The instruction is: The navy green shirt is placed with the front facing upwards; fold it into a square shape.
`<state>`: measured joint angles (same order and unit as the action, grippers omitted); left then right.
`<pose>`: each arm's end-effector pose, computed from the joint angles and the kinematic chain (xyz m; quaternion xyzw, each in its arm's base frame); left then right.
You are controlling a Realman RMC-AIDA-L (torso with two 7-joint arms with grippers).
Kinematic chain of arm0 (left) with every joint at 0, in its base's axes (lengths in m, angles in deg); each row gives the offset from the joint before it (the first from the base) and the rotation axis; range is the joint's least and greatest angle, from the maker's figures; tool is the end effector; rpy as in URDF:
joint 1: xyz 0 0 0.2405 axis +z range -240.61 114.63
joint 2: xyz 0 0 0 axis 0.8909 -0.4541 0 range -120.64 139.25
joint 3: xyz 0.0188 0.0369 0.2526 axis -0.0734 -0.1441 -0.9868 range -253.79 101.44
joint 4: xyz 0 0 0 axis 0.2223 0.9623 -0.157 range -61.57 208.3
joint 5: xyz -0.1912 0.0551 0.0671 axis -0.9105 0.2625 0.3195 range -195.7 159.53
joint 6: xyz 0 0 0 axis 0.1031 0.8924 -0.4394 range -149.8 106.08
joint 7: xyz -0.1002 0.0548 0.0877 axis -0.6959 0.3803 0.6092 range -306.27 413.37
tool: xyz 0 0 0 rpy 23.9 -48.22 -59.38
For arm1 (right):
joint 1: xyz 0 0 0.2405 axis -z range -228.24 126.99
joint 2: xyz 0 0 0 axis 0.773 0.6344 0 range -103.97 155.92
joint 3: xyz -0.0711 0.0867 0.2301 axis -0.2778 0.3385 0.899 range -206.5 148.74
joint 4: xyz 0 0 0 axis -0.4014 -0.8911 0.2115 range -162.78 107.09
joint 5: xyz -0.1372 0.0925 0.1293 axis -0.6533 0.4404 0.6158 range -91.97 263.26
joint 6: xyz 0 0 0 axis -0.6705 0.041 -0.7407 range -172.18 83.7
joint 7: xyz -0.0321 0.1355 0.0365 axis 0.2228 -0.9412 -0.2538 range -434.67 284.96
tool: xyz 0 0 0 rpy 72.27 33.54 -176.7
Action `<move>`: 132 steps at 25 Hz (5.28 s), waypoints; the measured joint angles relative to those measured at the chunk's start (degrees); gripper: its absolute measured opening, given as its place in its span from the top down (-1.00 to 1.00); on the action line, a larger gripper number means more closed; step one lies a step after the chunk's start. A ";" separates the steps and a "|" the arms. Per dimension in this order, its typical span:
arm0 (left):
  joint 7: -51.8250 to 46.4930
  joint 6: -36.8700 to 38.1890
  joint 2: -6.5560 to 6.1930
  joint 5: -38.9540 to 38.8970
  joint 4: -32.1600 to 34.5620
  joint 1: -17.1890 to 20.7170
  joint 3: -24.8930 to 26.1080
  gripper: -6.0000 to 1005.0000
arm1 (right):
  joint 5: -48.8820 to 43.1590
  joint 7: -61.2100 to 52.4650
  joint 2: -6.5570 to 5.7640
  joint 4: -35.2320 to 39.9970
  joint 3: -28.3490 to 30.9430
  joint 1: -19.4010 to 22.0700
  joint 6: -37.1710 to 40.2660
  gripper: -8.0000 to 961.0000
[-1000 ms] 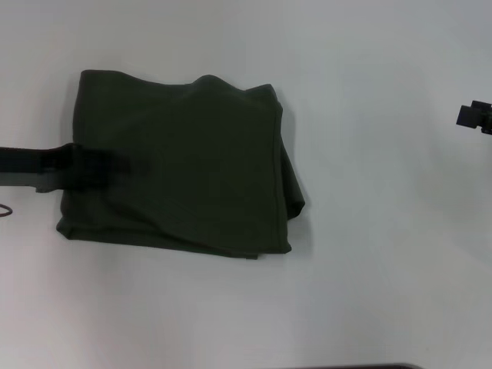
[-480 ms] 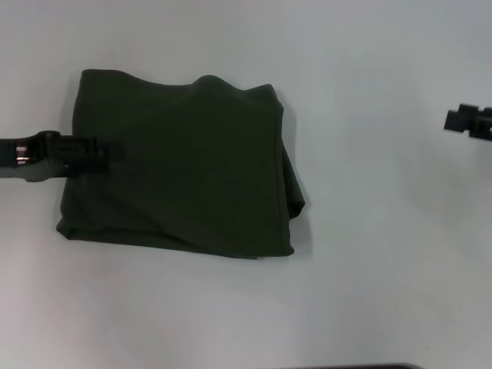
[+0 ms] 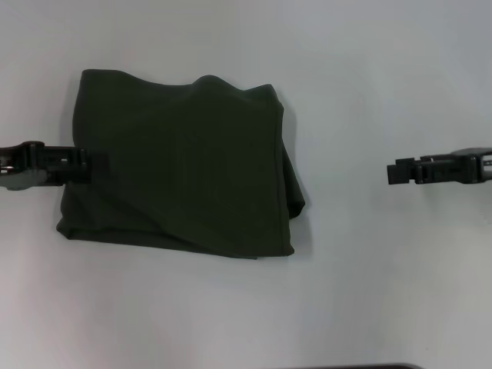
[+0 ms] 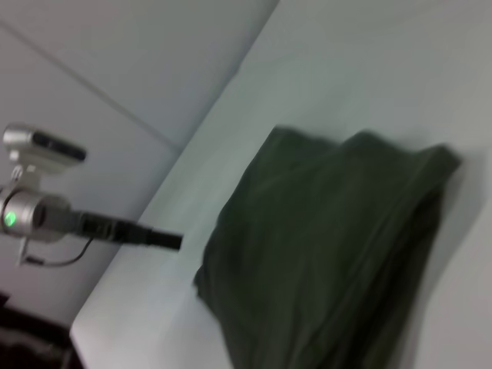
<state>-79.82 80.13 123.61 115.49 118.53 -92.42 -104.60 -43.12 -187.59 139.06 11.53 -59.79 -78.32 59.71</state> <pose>-0.3020 0.3057 0.0578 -0.7630 -0.6240 -0.1659 0.0309 0.3037 0.2904 0.0482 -0.8473 0.4955 0.1905 0.0116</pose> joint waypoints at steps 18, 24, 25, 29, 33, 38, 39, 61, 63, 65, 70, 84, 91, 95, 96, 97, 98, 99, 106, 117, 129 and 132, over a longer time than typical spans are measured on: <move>0.55 -0.25 -0.43 -0.57 2.03 -0.05 2.04 -0.31 | 0.08 -31.06 -6.45 -0.08 -1.41 -14.45 -6.46 -0.60; 1.27 -0.50 -0.46 -0.60 2.03 -0.50 2.06 -0.31 | -0.11 -35.12 -7.70 -4.89 -5.65 -15.58 -8.30 -0.60; 1.36 -0.52 -0.45 -0.60 2.03 -0.57 2.06 -0.31 | -0.12 -35.41 -7.84 -5.91 -6.29 -15.94 -8.38 -0.60; 1.72 -0.56 -0.30 -0.61 2.03 -0.65 2.04 -0.31 | -0.19 -37.00 -7.76 -8.66 -8.12 -16.89 -9.94 -0.60; 2.02 -0.58 -0.10 -0.60 1.83 -0.68 2.07 -0.31 | -0.08 -37.47 -5.95 -10.32 -8.62 -16.94 -14.42 -0.59; 1.57 -0.58 0.16 -0.70 1.61 -1.36 2.07 -0.31 | 0.10 -38.13 -3.51 -11.20 -8.78 -16.92 -20.93 -0.59; 1.47 -0.57 0.18 -0.71 1.57 -1.56 2.07 -0.31 | 0.14 -38.15 -3.21 -11.67 -8.75 -17.21 -21.66 -0.59; 1.41 -3.19 0.74 -0.68 0.62 -2.52 1.99 -0.31 | 2.38 -38.16 2.33 -14.34 -11.15 -17.98 -32.10 -0.59; 1.52 -3.27 0.79 -0.68 0.61 -2.59 1.97 -0.31 | 2.38 -38.16 2.74 -14.65 -11.93 -17.96 -33.52 -0.59; 1.80 -3.29 0.89 -0.69 0.62 -2.64 1.97 -0.31 | 2.49 -38.13 3.10 -15.13 -12.15 -18.04 -34.96 -0.59; 2.24 -3.52 1.17 -0.71 0.62 -2.66 1.97 -0.31 | 2.76 -37.89 4.15 -15.60 -11.82 -18.05 -38.21 -0.59; 2.75 -4.55 1.16 -0.78 0.62 -2.64 1.92 -0.31 | 3.06 -38.22 5.11 -16.60 -11.49 -18.19 -40.40 -0.36; 2.72 -4.68 1.16 -0.78 0.62 -2.64 1.95 -0.31 | 3.55 -38.25 5.11 -16.64 -11.43 -18.12 -40.19 -0.36; 2.72 -4.71 1.16 -0.78 0.63 -2.66 1.97 -0.31 | 3.56 -38.25 5.44 -17.38 -11.43 -18.16 -40.59 -0.36; 2.72 -4.75 1.16 -0.78 0.62 -2.67 1.98 -0.31 | 3.56 -38.26 5.64 -17.46 -11.43 -18.19 -40.74 -0.36; 2.73 -4.79 1.16 -0.78 0.63 -2.68 1.97 -0.31 | 3.56 -38.25 5.85 -17.50 -11.44 -18.19 -40.90 -0.36; 2.73 -4.83 1.16 -0.78 0.63 -2.68 1.98 -0.31 | 3.56 -38.24 6.02 -17.59 -11.44 -18.21 -41.17 -0.36; 2.75 -4.90 1.16 -0.78 0.63 -2.69 1.98 -0.31 | 3.58 -38.19 6.15 -17.71 -11.45 -18.26 -41.39 -0.36; 2.82 -5.06 1.17 -0.78 0.62 -2.72 1.96 -0.31 | 4.20 -37.69 6.40 -18.79 -11.64 -18.94 -42.76 -0.36; 2.86 -5.05 1.25 -0.77 -0.42 -3.41 1.63 -0.31 | 5.21 -37.38 6.59 -20.01 -11.58 -18.98 -44.60 -0.34; 2.85 -5.63 1.18 -0.70 -1.57 -4.45 1.70 -0.31 | 9.00 -35.17 6.51 -20.35 -11.99 -18.62 -45.62 -0.34; 2.86 -5.76 1.16 -0.73 -1.57 -4.36 1.71 -0.31 | 8.90 -35.17 6.51 -20.92 -12.15 -18.88 -46.02 -0.34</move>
<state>-76.96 74.37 124.77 114.76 116.96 -96.78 -102.89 -34.22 -222.77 145.57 -9.40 -71.94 -97.20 13.69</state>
